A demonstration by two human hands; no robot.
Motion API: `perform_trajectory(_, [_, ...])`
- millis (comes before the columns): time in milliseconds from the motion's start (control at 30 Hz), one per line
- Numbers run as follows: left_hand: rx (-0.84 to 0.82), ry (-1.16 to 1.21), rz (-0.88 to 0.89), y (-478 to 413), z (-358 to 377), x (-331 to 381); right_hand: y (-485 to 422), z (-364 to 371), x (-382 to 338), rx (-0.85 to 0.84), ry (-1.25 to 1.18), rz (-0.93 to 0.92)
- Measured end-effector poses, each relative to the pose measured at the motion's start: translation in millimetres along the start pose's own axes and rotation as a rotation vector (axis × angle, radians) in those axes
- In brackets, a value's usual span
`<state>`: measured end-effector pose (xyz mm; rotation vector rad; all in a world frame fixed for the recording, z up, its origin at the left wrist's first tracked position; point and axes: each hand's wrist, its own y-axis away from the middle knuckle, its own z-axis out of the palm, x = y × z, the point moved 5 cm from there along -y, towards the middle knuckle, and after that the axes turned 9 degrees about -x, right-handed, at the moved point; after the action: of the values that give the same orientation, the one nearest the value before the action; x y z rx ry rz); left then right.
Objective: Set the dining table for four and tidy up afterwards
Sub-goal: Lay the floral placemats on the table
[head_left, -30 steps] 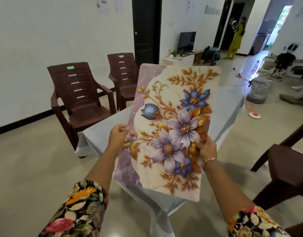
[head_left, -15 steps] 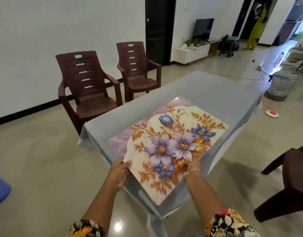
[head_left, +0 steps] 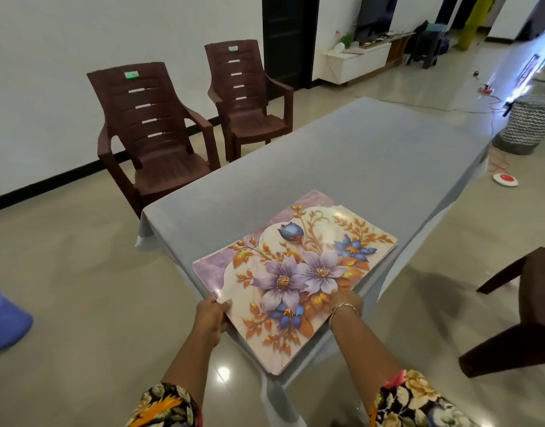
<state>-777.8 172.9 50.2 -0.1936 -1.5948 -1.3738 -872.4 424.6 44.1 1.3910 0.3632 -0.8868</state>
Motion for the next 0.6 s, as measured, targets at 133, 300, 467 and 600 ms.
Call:
perform_trajectory(133, [-0.001,0.021,0.006,0.5,1.5,-0.4,1.3,-7.0,-1.3,0.180,0.030,0.035])
perform_trajectory(300, [0.032,0.038,0.011,0.1,-0.7,-1.0,-3.1,-24.5,-4.5,0.265,0.343,0.026])
perform_trajectory(467, [0.231,-0.081,0.066,0.0,-2.5,-5.1,6.2,-33.5,-9.0,0.263,0.153,-0.001])
perform_trajectory(600, [0.476,-0.414,0.182,19.5,9.1,11.1,13.1,-29.3,-15.5,0.227,0.209,-0.103])
